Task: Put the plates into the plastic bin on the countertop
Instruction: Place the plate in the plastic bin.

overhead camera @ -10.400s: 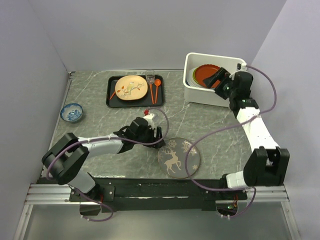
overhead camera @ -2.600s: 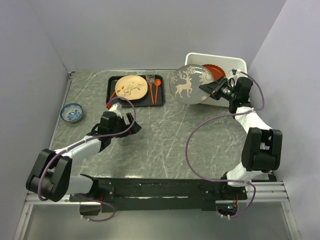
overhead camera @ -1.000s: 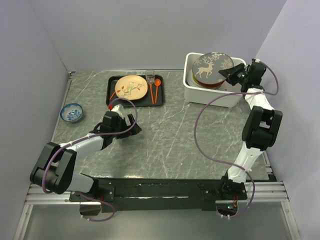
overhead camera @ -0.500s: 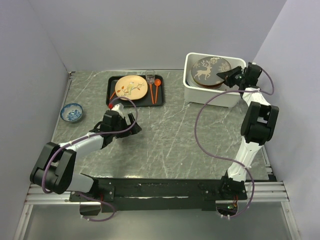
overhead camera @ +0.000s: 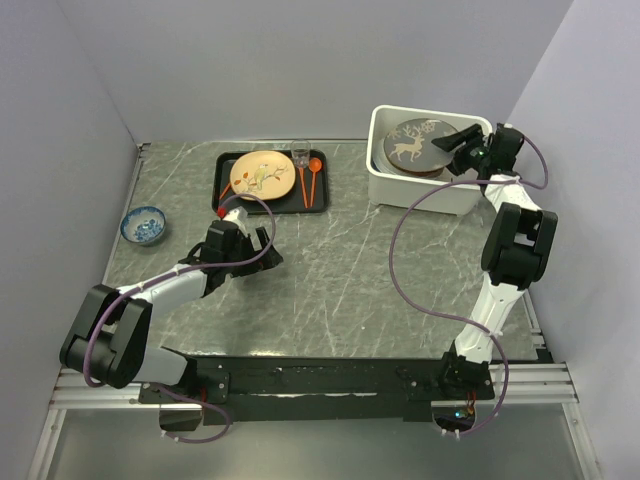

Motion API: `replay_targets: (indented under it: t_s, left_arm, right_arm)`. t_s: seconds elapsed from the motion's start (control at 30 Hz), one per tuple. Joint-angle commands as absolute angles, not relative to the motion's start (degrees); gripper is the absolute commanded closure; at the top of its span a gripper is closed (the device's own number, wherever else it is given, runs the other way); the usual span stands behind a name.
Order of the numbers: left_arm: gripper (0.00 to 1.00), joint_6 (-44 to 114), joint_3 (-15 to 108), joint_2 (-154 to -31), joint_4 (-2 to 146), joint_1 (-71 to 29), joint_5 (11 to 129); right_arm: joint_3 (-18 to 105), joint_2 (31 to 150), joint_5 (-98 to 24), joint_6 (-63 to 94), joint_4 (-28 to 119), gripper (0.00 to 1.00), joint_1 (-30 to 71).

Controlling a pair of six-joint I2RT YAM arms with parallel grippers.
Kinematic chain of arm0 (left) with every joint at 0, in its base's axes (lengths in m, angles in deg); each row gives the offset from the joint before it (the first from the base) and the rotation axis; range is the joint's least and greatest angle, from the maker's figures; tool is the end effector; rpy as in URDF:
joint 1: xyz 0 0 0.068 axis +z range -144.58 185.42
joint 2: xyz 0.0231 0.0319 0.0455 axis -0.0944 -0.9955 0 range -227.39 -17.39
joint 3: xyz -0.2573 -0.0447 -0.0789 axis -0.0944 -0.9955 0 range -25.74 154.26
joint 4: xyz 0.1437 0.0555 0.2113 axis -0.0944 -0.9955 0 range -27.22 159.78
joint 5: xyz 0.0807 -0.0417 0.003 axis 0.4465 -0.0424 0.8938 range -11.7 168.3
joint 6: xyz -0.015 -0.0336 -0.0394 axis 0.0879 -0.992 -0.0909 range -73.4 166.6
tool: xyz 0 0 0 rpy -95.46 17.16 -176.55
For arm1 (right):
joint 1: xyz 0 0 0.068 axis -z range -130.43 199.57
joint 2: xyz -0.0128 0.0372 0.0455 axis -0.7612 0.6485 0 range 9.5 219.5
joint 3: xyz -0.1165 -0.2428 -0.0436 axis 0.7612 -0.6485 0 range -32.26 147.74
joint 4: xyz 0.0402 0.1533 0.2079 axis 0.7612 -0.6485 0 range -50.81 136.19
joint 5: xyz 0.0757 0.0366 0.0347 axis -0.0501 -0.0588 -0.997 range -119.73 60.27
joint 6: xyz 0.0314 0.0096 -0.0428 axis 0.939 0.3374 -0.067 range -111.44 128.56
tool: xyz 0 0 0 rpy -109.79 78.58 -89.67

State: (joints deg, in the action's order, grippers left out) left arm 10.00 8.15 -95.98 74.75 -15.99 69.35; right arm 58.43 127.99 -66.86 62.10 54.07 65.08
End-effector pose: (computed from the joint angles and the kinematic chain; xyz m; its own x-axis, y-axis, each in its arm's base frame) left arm 0.2475 -0.1030 0.1728 -0.7591 -0.3349 -0.5582 0.0242 0.8423 -0.5384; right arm 0.4749 -0.1095 0.2495 -0.4634 0.7941 -0.3933 0.0658 0.4735 0.8783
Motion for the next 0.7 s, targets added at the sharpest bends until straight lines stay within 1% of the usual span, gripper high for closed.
replay_targets:
  t_s: [0.0,0.07,0.1,0.13,0.3,0.37,0.43,0.53,0.67]
  left_arm:
    - [0.01,11.2,10.2,-94.1,75.1,-16.0,69.4]
    - [0.01,11.1,10.1,-94.1,75.2,-16.0,69.3]
    - [0.01,11.0,10.0,-94.2,75.3,-16.0,69.2]
    - [0.01,10.9,9.9,-94.2,75.5,-16.0,69.0]
    - [0.01,10.8,9.9,-94.6,76.0,-16.0,68.5]
    - [0.01,10.7,9.9,-94.7,76.1,-16.1,68.4]
    - [0.01,10.7,9.9,-94.8,76.1,-16.1,68.2]
    - [0.01,10.8,9.9,-94.7,75.9,-16.1,68.3]
    - [0.01,10.9,9.7,-94.5,75.8,-16.1,68.5]
  right_arm:
    - [62.1,122.9,-64.5,58.1,53.2,0.28,65.0]
    - [63.6,121.6,-61.0,54.3,49.5,0.23,65.0]
    - [64.2,121.0,-59.4,52.7,45.4,0.22,64.7]
    - [65.4,120.0,-57.9,49.9,43.6,0.17,64.5]
    - [67.3,117.2,-46.0,42.3,35.7,0.13,62.9]
    - [70.1,117.4,-42.2,39.1,31.9,0.11,61.5]
    - [73.2,118.6,-39.9,36.6,29.3,0.11,60.6]
    - [77.7,121.1,-36.2,34.2,24.9,0.07,58.8]
    - [81.5,124.5,-35.5,33.4,20.4,0.05,58.2]
